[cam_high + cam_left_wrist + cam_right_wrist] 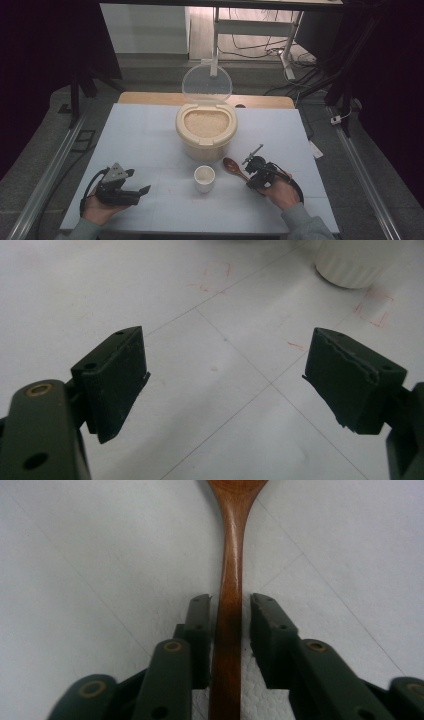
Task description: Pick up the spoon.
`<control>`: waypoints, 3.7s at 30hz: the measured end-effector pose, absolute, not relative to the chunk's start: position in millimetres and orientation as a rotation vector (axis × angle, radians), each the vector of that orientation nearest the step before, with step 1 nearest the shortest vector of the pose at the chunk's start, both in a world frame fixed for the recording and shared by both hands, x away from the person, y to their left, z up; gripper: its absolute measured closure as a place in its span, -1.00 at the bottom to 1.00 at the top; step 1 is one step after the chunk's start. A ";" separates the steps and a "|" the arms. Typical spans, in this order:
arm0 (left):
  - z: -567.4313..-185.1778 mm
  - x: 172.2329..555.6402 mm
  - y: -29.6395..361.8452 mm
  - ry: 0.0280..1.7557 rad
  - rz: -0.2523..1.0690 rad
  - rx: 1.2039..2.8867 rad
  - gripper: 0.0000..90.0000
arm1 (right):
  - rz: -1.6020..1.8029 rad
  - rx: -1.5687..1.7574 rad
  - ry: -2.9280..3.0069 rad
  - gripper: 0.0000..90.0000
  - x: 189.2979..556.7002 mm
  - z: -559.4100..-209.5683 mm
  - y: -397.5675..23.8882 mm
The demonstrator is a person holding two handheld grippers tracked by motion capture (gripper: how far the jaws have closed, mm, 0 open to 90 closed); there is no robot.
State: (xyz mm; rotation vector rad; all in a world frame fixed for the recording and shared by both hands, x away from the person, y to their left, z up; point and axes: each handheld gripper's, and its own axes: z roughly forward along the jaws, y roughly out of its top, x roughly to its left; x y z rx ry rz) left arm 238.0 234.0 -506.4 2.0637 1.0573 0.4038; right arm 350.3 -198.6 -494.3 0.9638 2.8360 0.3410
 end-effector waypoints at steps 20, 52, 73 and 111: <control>-507.8 238.9 236.4 1.067 0.403 2.063 -0.63 | 0.432 0.907 2.842 0.77 343.7 -486.8 -210.3; -510.9 244.0 236.6 1.083 0.396 2.066 -0.63 | 0.793 0.810 2.789 0.77 313.8 -435.7 -242.2; -509.6 244.9 234.5 1.074 0.399 2.066 -0.62 | 0.896 0.641 2.795 0.77 298.7 -412.9 -222.3; -496.0 240.3 234.8 1.041 0.409 2.029 -0.62 | 0.889 0.330 2.875 0.76 294.0 -418.3 -140.2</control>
